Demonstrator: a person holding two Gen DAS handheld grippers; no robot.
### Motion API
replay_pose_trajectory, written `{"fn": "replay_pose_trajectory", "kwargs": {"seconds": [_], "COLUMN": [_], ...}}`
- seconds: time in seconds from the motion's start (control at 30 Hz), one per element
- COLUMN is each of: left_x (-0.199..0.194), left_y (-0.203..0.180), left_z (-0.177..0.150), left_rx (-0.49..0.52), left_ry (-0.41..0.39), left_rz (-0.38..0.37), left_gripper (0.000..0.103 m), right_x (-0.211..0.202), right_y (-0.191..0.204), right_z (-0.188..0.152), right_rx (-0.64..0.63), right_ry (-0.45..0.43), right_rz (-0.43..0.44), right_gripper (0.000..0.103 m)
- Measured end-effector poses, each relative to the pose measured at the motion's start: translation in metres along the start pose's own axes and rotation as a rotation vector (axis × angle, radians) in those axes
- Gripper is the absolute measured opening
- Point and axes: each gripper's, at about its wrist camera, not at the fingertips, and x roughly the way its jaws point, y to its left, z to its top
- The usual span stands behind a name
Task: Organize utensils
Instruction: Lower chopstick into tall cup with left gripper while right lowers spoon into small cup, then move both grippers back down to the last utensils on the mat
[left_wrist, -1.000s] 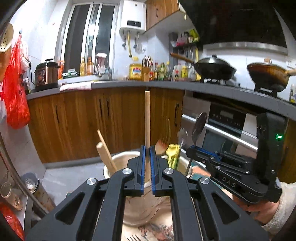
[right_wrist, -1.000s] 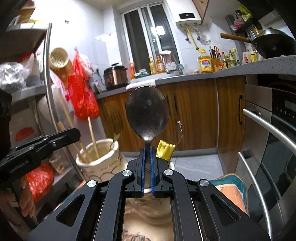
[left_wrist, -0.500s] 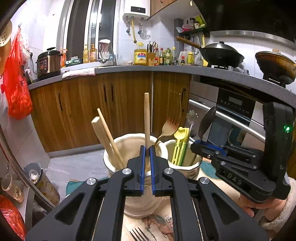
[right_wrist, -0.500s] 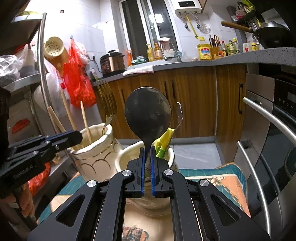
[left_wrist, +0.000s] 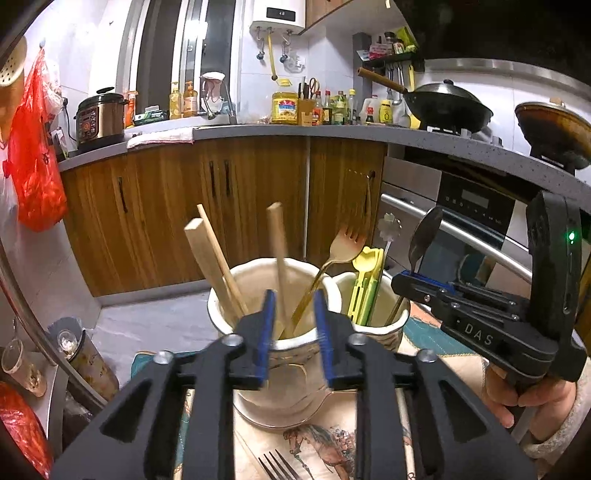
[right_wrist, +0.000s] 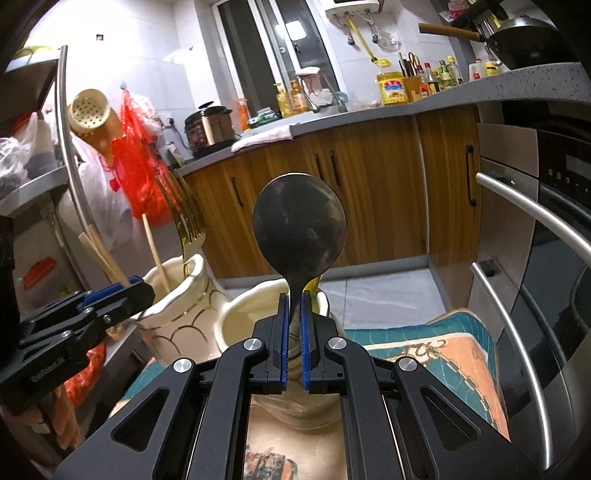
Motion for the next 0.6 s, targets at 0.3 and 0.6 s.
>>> {"fn": "replay_pose_trajectory", "kwargs": {"seconds": [0.3, 0.6], "left_x": [-0.0003, -0.0043], "left_y": [-0.0001, -0.0037], "left_z": [0.0005, 0.0014], "left_rx": [-0.005, 0.01], "left_ry": [-0.002, -0.009], "left_rz": [-0.005, 0.002], "left_gripper": [0.036, 0.051], "right_x": [0.003, 0.004], "right_y": [-0.007, -0.0073], "right_z": [0.0015, 0.0037], "right_rx": [0.029, 0.037], "right_ry": [0.003, 0.001], "right_rz": [-0.01, -0.013], "right_gripper": [0.012, 0.03]}}
